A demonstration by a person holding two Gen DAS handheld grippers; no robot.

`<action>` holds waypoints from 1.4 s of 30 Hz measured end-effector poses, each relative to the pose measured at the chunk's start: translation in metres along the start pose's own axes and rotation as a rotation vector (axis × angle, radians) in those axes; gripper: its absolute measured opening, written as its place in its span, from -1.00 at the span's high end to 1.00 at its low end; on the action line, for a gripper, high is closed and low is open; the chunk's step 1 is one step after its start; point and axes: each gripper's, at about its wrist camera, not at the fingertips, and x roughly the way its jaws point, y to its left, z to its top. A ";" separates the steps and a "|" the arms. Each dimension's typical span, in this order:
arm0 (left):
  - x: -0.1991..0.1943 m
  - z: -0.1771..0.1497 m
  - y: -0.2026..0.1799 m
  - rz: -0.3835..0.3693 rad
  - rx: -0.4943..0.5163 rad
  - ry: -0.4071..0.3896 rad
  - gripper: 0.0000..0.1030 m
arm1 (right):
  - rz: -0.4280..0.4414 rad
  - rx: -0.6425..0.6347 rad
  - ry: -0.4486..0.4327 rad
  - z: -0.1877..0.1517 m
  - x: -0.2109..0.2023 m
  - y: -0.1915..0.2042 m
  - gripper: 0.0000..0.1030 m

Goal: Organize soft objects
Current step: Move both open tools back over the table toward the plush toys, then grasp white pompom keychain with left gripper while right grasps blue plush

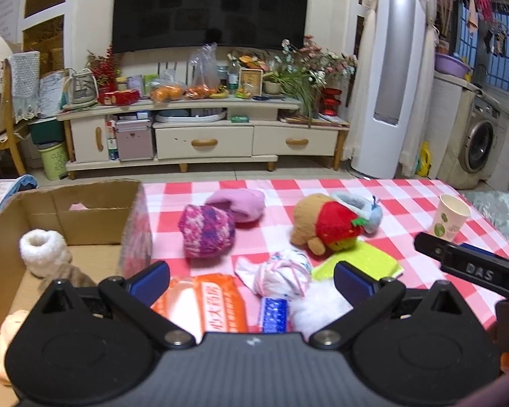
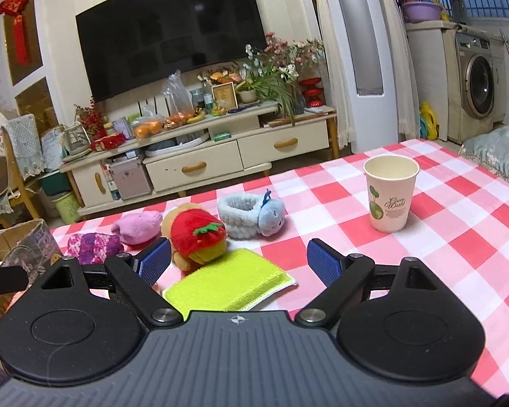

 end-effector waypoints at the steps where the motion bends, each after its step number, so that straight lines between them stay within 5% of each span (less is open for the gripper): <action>1: 0.002 0.000 -0.002 -0.003 0.004 0.004 -0.98 | 0.005 0.000 0.003 0.000 0.003 0.000 -1.00; 20: 0.037 -0.019 -0.049 -0.106 0.038 0.107 -0.97 | -0.016 -0.009 0.042 0.018 0.088 -0.038 -1.00; 32: 0.064 -0.030 -0.069 -0.133 0.067 0.128 -0.81 | 0.087 -0.030 0.091 0.036 0.164 -0.039 -1.00; 42: 0.087 -0.042 -0.077 -0.112 0.128 0.148 -0.61 | 0.150 -0.077 0.148 0.031 0.187 -0.031 -1.00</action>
